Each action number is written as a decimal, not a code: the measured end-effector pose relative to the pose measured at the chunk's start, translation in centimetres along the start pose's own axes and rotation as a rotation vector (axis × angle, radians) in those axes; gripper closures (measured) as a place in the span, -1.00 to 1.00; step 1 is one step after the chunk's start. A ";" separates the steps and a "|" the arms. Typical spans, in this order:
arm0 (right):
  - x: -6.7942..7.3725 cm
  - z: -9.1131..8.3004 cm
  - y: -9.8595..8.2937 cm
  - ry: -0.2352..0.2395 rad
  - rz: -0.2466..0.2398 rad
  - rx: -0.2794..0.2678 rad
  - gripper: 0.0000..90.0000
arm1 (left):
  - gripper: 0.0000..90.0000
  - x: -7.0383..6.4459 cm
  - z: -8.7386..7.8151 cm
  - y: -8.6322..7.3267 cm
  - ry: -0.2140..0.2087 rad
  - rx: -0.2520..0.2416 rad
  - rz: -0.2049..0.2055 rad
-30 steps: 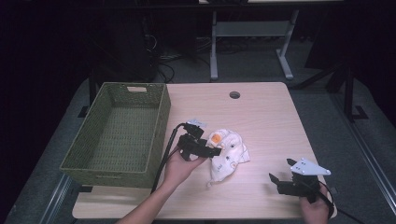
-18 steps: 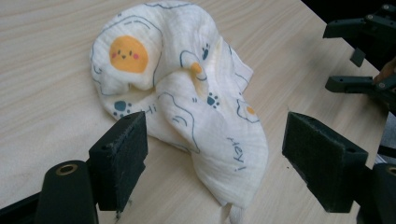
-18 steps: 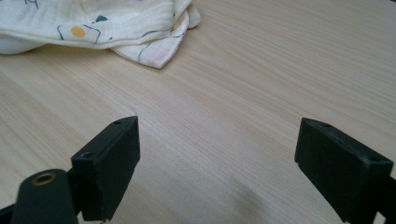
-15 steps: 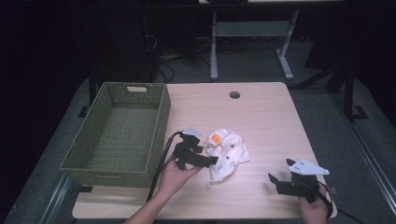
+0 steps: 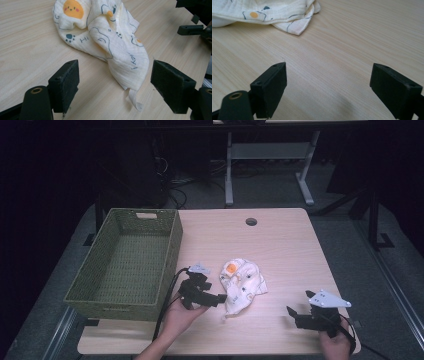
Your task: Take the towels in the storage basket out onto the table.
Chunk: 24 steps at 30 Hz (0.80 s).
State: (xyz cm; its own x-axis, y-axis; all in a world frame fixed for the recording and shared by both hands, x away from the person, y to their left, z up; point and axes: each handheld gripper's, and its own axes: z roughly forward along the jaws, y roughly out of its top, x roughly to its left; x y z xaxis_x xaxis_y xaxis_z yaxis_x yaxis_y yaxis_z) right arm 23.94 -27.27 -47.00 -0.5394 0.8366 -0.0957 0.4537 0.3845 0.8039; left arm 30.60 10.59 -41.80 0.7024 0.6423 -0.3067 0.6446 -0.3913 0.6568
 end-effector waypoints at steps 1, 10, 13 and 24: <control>0.0 0.0 0.0 0.000 0.000 0.000 -0.70 | -0.50 0.0 0.0 -0.1 -0.001 0.004 0.005; 0.0 0.0 0.0 -0.001 -0.001 0.001 -0.70 | -0.50 -0.3 -0.2 -1.4 -0.002 0.012 0.016; 0.1 0.0 0.0 0.001 -0.001 0.003 -0.70 | -0.50 -0.4 -0.2 -1.8 -0.009 0.005 0.006; 0.2 0.0 0.1 0.006 -0.009 -0.002 -0.70 | -0.50 -0.4 0.3 -2.9 0.029 0.020 0.033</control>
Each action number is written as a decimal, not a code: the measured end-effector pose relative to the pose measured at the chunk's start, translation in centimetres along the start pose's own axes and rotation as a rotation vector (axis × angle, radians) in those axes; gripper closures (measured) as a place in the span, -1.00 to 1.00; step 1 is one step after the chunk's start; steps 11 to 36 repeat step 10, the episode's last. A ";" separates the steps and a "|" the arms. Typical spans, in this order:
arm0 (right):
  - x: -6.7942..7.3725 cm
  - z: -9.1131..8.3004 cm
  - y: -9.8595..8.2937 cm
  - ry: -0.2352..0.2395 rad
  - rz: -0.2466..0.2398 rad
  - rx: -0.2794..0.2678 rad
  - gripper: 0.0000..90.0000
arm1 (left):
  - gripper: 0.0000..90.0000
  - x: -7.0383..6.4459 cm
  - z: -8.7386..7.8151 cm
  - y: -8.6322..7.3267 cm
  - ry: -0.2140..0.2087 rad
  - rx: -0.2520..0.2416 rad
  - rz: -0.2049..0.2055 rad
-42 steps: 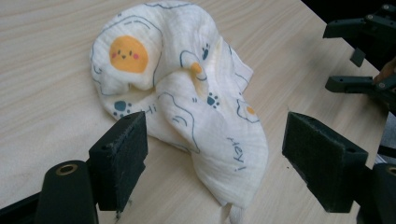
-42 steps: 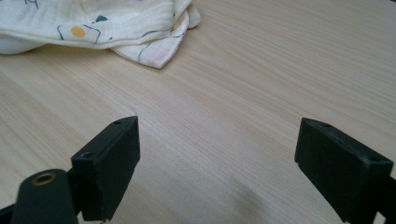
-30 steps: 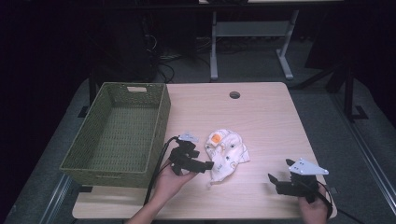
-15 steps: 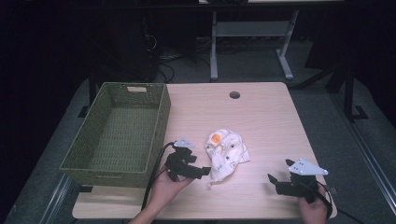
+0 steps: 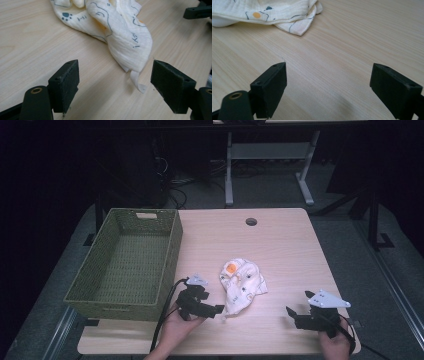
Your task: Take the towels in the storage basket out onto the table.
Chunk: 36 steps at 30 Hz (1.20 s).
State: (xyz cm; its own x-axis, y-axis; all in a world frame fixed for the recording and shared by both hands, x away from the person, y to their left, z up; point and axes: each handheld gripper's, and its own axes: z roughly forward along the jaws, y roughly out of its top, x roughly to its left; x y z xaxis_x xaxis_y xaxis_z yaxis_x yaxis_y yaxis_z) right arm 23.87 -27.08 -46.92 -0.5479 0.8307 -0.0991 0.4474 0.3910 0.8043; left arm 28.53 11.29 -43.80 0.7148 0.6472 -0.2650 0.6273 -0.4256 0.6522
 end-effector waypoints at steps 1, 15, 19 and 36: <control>0.0 0.0 0.0 0.001 -0.001 0.000 -0.70 | -0.50 0.0 0.0 -0.1 -0.001 -0.002 0.000; -0.1 0.0 0.1 0.010 -0.007 -0.005 -0.70 | -0.51 -0.1 0.0 -0.4 -0.048 -0.027 -0.001; -0.1 0.0 0.1 0.010 -0.007 -0.005 -0.70 | -0.51 -0.1 0.0 -0.4 -0.048 -0.027 -0.001; -0.1 0.0 0.1 0.010 -0.007 -0.005 -0.70 | -0.51 -0.1 0.0 -0.4 -0.048 -0.027 -0.001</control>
